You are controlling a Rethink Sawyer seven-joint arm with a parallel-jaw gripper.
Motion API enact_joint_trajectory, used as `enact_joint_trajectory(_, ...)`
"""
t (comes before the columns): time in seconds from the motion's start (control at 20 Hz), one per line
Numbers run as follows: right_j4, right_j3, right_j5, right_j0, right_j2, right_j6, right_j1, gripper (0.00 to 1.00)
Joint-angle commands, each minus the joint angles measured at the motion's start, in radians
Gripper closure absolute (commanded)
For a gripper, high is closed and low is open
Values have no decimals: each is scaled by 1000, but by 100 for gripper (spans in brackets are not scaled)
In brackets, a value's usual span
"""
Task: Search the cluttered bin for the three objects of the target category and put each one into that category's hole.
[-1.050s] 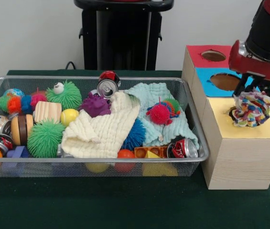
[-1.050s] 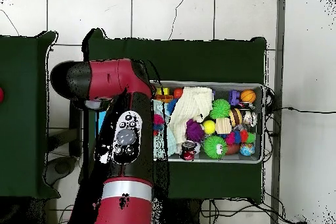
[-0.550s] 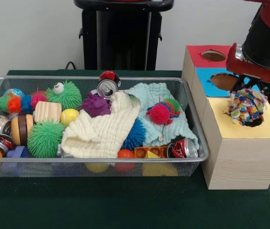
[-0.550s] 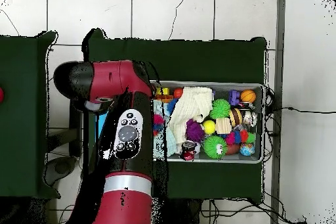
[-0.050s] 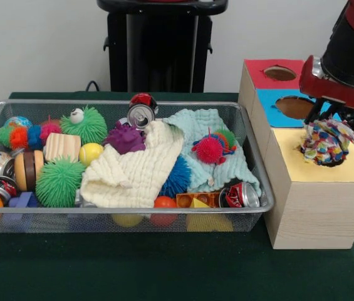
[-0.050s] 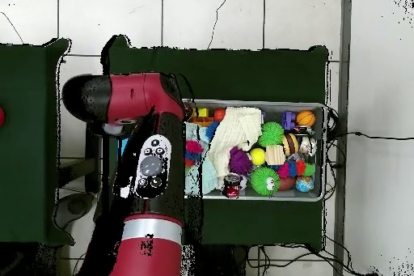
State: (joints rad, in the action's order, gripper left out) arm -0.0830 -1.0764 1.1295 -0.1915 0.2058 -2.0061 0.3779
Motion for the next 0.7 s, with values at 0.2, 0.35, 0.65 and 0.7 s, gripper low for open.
enact_joint_trajectory(0.2,-28,58,-135,-4,12,-309,-35,100)
enact_joint_trajectory(0.35,-66,72,-110,18,0,-322,-60,100)
enact_joint_trajectory(0.65,-99,133,-36,44,9,-321,-111,100)
enact_joint_trajectory(0.7,-103,130,-29,45,10,-315,-112,100)
